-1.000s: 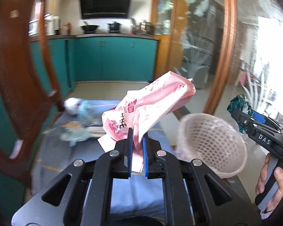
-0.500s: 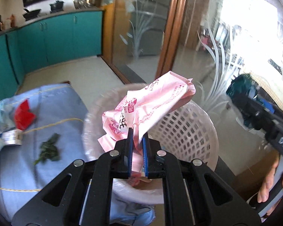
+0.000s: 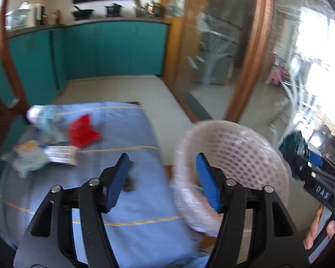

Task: Collect trash
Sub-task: 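Carry both bags over the wastebasket and open both tools to drop them, then move both open tools back over the table, then grasp the clear bread bag with the left tool while the right tool grasps the green vegetable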

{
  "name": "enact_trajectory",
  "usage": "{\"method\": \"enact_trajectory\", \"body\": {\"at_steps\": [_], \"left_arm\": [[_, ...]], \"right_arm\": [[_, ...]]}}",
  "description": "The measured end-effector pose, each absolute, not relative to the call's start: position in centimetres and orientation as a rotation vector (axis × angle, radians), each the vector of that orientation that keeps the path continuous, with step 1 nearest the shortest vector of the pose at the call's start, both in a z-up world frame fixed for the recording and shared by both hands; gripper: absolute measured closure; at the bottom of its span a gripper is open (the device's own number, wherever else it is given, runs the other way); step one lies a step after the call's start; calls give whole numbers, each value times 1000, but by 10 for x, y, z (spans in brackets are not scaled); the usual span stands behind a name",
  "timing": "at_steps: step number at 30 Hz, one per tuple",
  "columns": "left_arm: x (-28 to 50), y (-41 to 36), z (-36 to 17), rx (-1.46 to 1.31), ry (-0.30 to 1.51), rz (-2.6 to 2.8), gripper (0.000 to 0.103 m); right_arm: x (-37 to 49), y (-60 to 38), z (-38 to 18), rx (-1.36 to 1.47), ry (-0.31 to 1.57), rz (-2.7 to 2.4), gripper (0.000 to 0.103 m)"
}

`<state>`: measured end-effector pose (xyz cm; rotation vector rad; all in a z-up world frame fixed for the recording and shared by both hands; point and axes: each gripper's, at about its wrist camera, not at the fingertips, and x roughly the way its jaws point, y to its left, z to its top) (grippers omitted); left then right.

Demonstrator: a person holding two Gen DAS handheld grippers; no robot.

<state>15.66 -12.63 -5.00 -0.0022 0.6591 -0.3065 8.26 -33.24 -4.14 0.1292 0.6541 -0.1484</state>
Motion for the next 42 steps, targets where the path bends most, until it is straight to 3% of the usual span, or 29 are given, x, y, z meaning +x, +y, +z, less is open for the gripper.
{"method": "enact_trajectory", "body": {"at_steps": [2,4,10,18,26,33,40,41,42], "left_arm": [[159,-109,-48,0,642,-256,35],[162,-86,-46,2,627,-191,33],[171,-13,-51,0,663,-13,32],[184,67,-71,-112,702,97,32],[208,79,-102,-118,743,53,31],[253,73,-102,-28,760,53,8],[280,80,-118,-52,831,20,8],[282,82,-120,-49,835,26,9],[284,84,-124,-46,850,30,18]], "right_arm": [[83,-323,-42,125,651,-134,21],[83,-315,-40,107,643,-128,18],[95,-285,-31,104,604,-13,17],[149,-175,-54,-18,665,229,17],[220,-100,-122,-134,860,265,19],[231,-98,-143,-102,935,240,20],[236,-95,-145,-105,939,236,20],[236,-95,-145,-105,939,235,20],[236,-95,-145,-107,939,235,20]]}}
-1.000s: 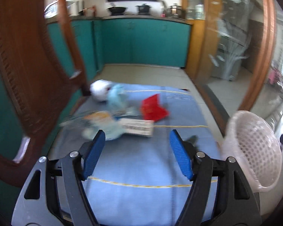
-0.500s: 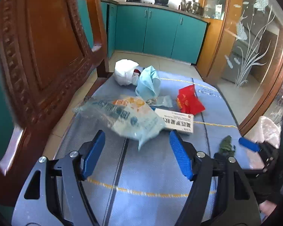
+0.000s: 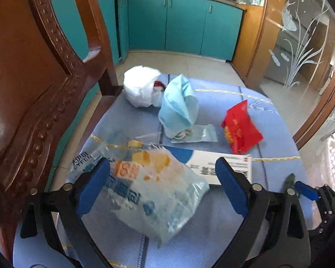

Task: Collect trash
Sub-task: 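Grasp the clear bread bag with the left tool while the right tool grasps the green vegetable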

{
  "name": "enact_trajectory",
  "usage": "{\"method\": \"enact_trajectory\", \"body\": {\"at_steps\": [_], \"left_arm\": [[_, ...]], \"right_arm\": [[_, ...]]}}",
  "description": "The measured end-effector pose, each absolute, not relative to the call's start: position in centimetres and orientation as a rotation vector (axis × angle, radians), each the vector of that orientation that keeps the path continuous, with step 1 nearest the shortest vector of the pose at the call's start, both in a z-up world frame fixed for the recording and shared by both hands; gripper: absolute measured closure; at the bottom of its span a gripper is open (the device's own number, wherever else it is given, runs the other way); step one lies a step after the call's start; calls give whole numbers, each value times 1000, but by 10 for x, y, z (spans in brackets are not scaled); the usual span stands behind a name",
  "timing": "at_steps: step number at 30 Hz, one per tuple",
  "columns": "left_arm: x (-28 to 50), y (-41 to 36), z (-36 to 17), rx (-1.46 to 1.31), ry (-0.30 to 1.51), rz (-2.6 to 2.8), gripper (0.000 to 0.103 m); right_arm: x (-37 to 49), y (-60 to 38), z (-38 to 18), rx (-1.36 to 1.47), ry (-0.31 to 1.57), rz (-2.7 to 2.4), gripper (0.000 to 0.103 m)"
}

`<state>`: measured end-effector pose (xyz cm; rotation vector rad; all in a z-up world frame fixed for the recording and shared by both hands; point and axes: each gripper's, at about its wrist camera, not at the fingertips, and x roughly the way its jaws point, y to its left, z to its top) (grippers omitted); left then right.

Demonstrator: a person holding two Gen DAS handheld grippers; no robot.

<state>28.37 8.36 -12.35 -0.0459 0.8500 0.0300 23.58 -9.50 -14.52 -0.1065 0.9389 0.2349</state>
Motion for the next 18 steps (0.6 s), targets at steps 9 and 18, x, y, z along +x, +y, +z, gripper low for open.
{"method": "enact_trajectory", "body": {"at_steps": [9,18], "left_arm": [[287,85,-146,-31,957,1,80],[273,78,-163,7,1005,14,94]], "right_arm": [[233,-96,-145,-107,929,238,25],[221,-85,-141,-146,882,307,68]]}}
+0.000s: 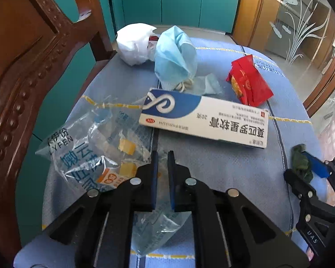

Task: Collect trash
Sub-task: 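Grasp the clear bread bag with the left tool while the right tool grasps the green vegetable, then lift the clear bread bag with the left tool while the right tool holds the vegetable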

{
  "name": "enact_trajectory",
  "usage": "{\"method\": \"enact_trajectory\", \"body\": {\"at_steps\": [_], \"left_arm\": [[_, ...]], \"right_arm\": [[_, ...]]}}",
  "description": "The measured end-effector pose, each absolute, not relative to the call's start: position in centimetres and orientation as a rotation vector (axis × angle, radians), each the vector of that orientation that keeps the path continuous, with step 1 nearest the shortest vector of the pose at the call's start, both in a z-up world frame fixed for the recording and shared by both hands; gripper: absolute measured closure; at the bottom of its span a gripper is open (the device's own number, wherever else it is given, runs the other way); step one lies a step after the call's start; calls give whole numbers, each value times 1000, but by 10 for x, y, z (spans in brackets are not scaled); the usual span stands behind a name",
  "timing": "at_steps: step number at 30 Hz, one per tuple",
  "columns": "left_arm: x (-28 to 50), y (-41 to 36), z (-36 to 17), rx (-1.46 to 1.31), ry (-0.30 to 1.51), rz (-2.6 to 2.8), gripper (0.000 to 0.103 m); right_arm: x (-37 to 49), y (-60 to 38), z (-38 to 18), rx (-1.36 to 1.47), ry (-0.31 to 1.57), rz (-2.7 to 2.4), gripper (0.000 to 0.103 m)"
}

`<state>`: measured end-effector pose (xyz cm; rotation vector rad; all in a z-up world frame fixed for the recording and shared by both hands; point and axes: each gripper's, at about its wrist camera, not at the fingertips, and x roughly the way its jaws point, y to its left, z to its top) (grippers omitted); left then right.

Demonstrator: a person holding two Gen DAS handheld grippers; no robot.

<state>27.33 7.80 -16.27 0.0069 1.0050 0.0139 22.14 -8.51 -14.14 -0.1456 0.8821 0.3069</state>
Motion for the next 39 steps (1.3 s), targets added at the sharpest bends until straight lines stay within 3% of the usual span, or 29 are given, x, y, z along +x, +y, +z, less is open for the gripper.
{"method": "enact_trajectory", "body": {"at_steps": [2,6,19,39], "left_arm": [[267,77,-162,2,1002,15,96],[254,79,-154,-37,965,24,100],[200,76,-119,-15,777,45,102],[175,73,-112,-11,730,21,102]], "right_arm": [[218,-82,-141,-155,876,314,76],[206,-76,-139,-159,866,333,80],[169,-65,-123,-176,826,358,80],[164,-78,-113,-169,819,306,80]]}}
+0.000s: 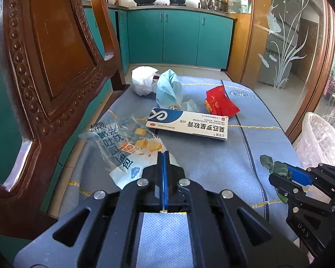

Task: Collect trash
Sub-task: 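Lift the clear bread bag with the left tool while the right tool holds the vegetable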

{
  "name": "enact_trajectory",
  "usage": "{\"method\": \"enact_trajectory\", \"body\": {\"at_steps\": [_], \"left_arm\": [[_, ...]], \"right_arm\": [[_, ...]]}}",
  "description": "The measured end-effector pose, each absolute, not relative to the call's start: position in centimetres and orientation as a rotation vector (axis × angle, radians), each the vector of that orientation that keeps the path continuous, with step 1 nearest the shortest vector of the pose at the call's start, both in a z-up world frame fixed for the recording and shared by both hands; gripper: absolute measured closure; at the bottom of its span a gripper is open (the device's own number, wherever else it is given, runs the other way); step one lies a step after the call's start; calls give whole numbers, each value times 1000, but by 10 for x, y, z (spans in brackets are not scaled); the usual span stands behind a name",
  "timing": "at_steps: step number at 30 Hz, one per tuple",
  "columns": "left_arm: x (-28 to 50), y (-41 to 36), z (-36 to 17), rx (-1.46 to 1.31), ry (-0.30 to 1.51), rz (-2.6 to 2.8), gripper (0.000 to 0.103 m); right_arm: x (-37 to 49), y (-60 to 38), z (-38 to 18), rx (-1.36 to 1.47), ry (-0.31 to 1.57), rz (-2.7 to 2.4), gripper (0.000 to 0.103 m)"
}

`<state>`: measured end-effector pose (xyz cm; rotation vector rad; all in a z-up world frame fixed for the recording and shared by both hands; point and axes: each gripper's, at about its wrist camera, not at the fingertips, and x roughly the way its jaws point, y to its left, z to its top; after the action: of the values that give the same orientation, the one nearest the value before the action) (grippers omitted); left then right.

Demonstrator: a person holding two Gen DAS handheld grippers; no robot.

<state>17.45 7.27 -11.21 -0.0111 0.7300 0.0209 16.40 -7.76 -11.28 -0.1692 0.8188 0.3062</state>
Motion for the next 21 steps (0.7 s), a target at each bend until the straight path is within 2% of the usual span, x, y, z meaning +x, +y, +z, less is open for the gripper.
{"method": "enact_trajectory", "body": {"at_steps": [21], "left_arm": [[171,74,-107,-36,699,-7,102]], "right_arm": [[161,-92,-103,-147,796,273,80]]}}
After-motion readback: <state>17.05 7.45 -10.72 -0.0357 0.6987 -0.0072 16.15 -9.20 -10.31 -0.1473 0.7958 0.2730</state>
